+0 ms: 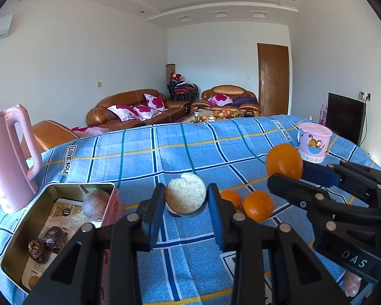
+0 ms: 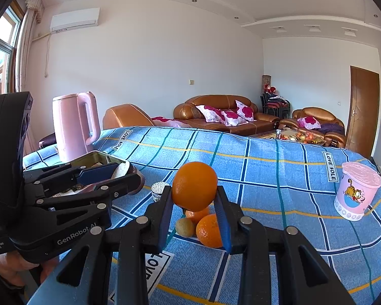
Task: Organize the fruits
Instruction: 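Carry the white bun and the orange over the tin box with both grippers, then lower the bun and orange into the tin and open both grippers, then move back to the table and grasp another orange with the right gripper, then grasp the small brown kiwi with the left gripper while right holds the orange, then lift the kiwi and the orange off the table with both grippers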
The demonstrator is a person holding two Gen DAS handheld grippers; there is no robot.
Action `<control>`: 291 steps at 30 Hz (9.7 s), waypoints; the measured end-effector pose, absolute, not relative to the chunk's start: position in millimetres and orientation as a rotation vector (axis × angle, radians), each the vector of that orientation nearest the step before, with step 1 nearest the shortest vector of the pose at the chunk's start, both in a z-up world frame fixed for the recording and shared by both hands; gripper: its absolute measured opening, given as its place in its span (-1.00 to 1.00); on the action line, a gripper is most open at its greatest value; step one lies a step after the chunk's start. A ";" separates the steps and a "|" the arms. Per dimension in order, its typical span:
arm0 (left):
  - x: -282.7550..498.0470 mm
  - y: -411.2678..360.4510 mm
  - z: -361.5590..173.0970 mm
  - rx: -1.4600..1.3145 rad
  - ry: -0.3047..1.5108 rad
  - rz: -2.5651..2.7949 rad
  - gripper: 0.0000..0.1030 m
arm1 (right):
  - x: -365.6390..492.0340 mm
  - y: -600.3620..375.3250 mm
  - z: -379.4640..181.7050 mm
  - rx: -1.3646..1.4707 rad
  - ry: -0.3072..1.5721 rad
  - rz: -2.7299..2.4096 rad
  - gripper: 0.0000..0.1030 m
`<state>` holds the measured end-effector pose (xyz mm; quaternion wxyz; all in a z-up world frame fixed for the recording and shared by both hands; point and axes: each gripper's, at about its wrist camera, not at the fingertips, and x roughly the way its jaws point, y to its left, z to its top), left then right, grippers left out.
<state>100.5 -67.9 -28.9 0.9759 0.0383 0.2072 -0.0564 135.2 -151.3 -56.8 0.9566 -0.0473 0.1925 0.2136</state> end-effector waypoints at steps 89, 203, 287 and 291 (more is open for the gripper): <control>89.9 111.2 -49.3 -0.124 0.671 0.210 -0.31 | 154.0 43.8 -71.8 -0.305 0.537 0.738 -0.32; 161.8 -80.4 -60.9 -0.075 0.742 -0.181 -0.38 | 196.5 -164.1 -83.1 0.017 0.703 0.234 -0.07; 111.2 -75.3 -31.4 0.017 0.468 -0.081 -0.38 | 127.6 -159.8 -48.7 -0.045 0.314 0.329 -0.06; 109.8 -74.3 -30.7 0.019 0.464 -0.074 -0.38 | 126.4 -161.2 -49.0 -0.046 0.309 0.326 -0.06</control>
